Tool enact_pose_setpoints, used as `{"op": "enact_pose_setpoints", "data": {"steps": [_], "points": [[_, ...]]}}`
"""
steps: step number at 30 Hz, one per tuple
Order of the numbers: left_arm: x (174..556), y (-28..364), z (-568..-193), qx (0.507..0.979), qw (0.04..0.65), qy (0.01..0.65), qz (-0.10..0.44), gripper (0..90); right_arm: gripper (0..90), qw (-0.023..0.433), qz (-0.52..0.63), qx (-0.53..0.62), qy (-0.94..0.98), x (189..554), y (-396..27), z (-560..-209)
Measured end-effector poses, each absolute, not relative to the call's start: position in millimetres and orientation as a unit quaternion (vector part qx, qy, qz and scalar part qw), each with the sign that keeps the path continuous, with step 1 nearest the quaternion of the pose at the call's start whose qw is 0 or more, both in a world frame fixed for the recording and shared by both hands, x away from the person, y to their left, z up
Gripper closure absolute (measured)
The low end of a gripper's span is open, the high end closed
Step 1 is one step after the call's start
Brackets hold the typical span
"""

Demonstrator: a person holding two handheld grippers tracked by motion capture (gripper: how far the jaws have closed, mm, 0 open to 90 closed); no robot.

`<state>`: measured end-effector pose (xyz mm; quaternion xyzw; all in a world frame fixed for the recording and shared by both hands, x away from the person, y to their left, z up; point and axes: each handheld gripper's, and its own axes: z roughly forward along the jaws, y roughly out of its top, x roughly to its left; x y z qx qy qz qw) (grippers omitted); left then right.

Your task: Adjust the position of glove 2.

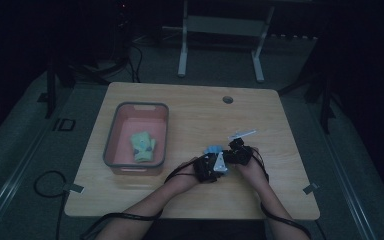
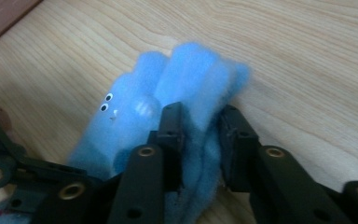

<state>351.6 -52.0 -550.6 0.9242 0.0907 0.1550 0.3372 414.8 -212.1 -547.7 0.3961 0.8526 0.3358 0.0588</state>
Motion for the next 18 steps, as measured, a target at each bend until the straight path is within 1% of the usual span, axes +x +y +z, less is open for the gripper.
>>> {"op": "enact_pose_setpoints", "data": {"steps": [6,12,18], "points": [[352,-48,-546,0.923,0.338,0.100,0.155,74.9,77.2,0.049,0.345,0.408,0.844,416,-213,-547],[352,-41,-531,0.918,0.344,0.103,0.168,75.6,77.6,0.043,0.375,0.411,0.830,418,-214,-533],[353,-36,-517,0.918,0.341,0.099,0.175,75.7,77.7,0.048,0.385,0.403,0.829,420,-210,-516]]}}
